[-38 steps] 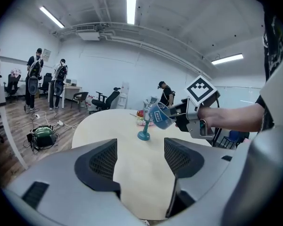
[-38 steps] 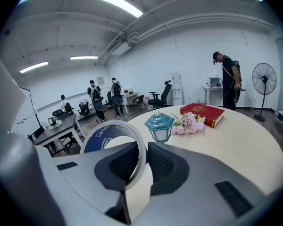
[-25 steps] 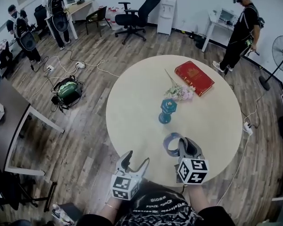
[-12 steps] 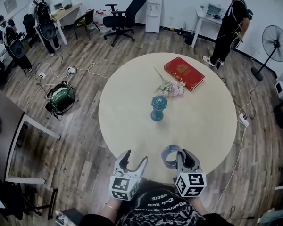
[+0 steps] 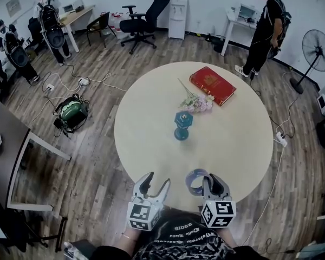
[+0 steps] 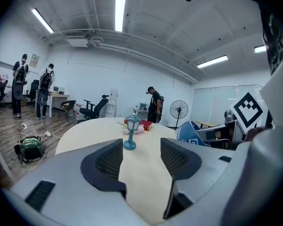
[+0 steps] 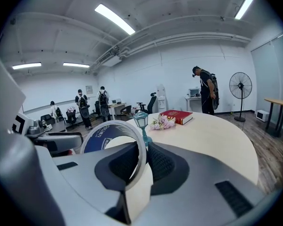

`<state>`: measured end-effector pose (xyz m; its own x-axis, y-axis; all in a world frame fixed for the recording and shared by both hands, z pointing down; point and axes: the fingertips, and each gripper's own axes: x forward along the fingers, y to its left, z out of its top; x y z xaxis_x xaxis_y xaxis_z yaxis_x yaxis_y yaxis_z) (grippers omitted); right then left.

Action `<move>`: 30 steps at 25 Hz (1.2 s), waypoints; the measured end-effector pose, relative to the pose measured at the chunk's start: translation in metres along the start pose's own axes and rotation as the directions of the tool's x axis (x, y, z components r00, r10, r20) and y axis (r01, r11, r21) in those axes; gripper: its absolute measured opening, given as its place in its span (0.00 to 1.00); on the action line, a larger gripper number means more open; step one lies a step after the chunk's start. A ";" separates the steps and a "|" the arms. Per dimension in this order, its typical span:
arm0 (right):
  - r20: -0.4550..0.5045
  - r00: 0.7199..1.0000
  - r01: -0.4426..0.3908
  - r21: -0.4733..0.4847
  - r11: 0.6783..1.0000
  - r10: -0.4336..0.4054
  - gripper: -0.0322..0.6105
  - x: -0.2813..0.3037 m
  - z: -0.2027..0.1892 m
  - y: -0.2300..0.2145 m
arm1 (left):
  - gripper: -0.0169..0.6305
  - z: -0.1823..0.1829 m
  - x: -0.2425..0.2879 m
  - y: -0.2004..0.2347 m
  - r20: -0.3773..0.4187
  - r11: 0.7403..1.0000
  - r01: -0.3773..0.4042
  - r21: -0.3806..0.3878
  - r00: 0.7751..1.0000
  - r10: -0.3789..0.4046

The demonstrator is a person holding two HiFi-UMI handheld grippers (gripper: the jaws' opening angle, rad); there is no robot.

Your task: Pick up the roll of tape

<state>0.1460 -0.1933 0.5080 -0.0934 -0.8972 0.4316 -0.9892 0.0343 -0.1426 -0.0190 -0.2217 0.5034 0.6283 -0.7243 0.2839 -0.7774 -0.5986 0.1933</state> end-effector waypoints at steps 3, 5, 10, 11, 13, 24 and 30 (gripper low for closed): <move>-0.002 1.000 -0.013 -0.023 1.000 0.013 0.16 0.002 0.001 0.004 | 0.37 0.002 -0.001 0.001 0.006 1.000 -0.009 0.006 1.000 0.009; -0.005 1.000 -0.022 -0.031 0.999 0.022 0.16 0.003 0.002 0.006 | 0.22 0.006 -0.004 0.004 0.025 0.999 -0.041 0.018 0.999 0.041; 0.000 1.000 -0.030 -0.032 0.999 0.030 0.16 0.004 0.001 0.008 | 0.06 0.008 -0.006 0.008 0.041 0.998 -0.061 0.028 0.997 0.060; 0.001 1.000 -0.030 -0.033 0.999 0.030 0.16 0.005 0.001 0.008 | 0.06 0.007 -0.006 0.007 0.037 0.998 -0.052 0.028 0.998 0.051; -0.001 0.999 -0.032 -0.034 0.999 0.032 0.16 0.005 0.000 0.009 | 0.06 0.007 -0.005 0.005 0.031 0.998 -0.042 0.047 0.999 0.041; 0.001 0.999 -0.044 -0.038 0.998 0.044 0.15 0.010 0.002 0.009 | 0.06 0.009 0.000 0.000 0.030 0.998 -0.017 0.058 0.999 0.016; -0.009 0.999 -0.044 -0.057 0.997 0.044 0.15 0.011 0.000 0.010 | 0.06 0.009 0.000 0.002 0.034 0.998 -0.024 0.054 0.999 0.022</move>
<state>0.1346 -0.2032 0.5112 -0.1376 -0.8909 0.4329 -0.9889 0.0989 -0.1107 -0.0198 -0.2257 0.4955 0.6117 -0.7486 0.2557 -0.7893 -0.5989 0.1351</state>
